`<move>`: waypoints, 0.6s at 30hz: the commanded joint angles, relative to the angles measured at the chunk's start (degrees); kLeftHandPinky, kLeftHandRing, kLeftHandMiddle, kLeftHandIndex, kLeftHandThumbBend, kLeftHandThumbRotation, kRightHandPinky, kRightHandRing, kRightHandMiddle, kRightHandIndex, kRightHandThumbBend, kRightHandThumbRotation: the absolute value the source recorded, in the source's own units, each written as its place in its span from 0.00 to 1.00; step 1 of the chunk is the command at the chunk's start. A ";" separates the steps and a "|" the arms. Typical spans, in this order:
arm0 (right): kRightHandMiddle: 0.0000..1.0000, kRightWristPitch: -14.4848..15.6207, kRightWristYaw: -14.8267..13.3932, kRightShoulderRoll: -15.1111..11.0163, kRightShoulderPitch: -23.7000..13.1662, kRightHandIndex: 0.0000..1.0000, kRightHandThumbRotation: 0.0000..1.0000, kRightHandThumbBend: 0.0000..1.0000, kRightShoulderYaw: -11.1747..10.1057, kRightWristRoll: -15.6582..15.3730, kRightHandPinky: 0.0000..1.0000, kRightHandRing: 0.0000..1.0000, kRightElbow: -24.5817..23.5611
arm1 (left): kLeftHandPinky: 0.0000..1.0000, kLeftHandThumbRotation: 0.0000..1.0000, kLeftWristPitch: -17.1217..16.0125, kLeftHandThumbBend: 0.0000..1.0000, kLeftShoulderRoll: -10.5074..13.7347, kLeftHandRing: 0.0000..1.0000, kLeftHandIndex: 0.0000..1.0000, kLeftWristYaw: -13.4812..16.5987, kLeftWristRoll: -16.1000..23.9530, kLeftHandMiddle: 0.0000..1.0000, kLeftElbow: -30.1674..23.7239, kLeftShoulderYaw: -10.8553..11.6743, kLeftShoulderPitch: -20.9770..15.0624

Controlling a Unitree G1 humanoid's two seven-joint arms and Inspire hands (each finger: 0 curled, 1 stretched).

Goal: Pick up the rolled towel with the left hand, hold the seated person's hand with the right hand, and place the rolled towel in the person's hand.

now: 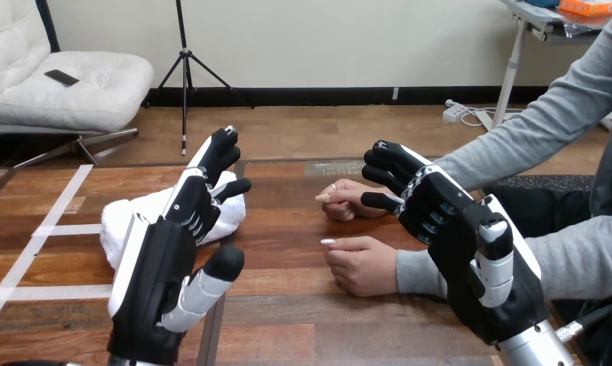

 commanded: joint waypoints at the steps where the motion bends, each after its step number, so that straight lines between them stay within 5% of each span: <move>1: 0.90 -0.75 -0.08 0.25 -3.30 0.87 1.00 1.00 -0.10 0.55 0.83 0.90 -1.33 | 0.84 0.86 1.09 0.99 1.42 0.93 0.92 0.61 0.85 0.94 -1.88 1.11 -4.13; 18: 0.90 -0.61 -0.04 0.51 -4.20 0.88 1.00 1.00 0.17 0.54 0.85 0.91 -0.79 | 0.83 0.87 2.19 1.00 7.34 0.96 0.93 -0.22 2.71 0.95 -0.97 4.33 -11.74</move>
